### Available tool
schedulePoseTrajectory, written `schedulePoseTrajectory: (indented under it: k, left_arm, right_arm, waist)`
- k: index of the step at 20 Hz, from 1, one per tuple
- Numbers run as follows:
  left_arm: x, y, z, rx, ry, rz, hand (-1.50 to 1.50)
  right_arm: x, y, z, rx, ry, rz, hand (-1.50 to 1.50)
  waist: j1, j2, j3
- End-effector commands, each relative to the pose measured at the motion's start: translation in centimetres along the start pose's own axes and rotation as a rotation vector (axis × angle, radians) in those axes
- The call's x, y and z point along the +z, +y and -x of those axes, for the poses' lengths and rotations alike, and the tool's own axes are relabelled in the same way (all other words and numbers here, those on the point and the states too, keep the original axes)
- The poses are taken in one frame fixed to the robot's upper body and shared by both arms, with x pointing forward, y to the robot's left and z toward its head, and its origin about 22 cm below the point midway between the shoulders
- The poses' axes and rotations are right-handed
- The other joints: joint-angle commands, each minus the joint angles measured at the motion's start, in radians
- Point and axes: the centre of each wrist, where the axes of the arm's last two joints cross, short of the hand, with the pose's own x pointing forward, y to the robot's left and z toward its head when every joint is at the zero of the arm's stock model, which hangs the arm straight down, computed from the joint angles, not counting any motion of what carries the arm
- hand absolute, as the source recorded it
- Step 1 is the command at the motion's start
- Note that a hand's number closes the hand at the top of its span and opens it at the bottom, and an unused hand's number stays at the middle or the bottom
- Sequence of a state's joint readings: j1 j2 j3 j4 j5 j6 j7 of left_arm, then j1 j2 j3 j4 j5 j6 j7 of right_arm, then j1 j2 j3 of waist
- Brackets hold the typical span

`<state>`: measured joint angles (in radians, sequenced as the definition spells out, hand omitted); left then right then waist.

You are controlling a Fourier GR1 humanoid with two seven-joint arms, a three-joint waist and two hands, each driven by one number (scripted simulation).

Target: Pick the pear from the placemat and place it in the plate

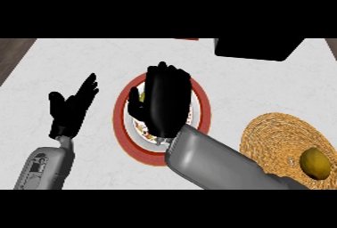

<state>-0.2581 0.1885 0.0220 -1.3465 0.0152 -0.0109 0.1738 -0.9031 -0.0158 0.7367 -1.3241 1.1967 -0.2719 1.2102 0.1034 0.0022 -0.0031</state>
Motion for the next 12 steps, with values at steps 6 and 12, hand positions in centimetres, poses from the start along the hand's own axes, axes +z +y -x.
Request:
schedulePoseTrajectory:
  k: [6, 12]
  left_arm:
    - [0.2, 0.5, -0.2, 0.004, -0.008, -0.031, 0.00]
    - [0.3, 1.0, 0.5, 0.006, 0.002, -0.045, 0.00]
  right_arm:
    - [0.0, 2.5, 1.0, -0.025, 0.304, 0.011, 1.50]
    - [2.0, 5.6, 3.9, 0.001, 0.354, -0.194, 1.50]
  waist:
    - [-0.034, 0.005, 0.002]
    - [-0.044, 0.010, 0.003]
